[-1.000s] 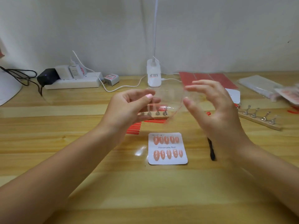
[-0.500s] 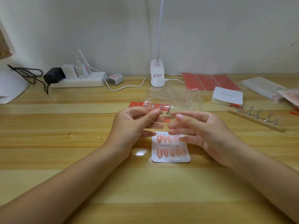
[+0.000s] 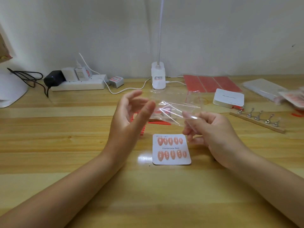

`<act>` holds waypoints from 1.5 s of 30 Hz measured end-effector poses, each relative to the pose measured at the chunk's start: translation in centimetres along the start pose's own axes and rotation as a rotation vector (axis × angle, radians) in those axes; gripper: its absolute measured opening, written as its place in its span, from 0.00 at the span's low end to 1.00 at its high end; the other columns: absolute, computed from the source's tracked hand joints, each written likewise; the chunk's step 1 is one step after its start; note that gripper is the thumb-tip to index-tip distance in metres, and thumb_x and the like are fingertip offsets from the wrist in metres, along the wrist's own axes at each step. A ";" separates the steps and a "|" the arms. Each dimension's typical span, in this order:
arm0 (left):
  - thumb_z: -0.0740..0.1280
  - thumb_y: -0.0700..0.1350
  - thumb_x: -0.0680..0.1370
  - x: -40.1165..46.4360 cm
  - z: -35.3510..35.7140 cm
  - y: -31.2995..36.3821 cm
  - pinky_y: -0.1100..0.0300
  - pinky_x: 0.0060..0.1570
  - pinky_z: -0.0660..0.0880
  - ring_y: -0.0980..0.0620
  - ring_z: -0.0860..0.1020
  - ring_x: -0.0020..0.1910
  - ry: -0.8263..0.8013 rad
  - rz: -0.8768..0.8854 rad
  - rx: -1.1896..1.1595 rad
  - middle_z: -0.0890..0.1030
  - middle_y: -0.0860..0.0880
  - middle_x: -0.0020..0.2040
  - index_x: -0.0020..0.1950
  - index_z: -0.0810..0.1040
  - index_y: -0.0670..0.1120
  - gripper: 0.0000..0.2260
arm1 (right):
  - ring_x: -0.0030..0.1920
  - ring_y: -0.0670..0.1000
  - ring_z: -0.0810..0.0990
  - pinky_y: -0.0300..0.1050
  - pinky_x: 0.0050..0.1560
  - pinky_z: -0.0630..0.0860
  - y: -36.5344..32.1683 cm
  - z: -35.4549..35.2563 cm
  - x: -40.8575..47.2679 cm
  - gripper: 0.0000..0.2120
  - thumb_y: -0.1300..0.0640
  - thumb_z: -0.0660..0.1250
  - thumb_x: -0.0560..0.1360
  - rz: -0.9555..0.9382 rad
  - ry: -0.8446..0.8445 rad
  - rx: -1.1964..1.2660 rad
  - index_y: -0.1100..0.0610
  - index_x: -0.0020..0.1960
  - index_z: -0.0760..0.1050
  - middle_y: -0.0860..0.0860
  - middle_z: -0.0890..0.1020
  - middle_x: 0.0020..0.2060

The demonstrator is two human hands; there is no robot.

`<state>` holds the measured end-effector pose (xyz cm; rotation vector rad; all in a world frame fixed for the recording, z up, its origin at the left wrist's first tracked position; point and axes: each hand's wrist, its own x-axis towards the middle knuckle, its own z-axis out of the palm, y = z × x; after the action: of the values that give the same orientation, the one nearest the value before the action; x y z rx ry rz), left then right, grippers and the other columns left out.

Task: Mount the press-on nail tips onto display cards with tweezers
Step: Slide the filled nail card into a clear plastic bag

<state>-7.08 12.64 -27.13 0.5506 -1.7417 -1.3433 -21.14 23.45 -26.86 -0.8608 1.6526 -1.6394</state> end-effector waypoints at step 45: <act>0.58 0.55 0.73 2.0 -2.1 2.4 0.77 0.48 0.67 0.70 0.72 0.56 -0.707 0.051 0.473 0.76 0.62 0.58 0.62 0.75 0.53 0.19 | 0.26 0.43 0.77 0.31 0.26 0.71 -1.5 -0.6 -0.4 0.09 0.47 0.72 0.59 -0.041 -0.335 -0.197 0.52 0.35 0.82 0.51 0.83 0.29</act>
<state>-6.06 10.78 -24.02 0.2832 -2.6672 -1.1582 -21.43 24.12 -25.32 -1.2022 1.5813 -1.2865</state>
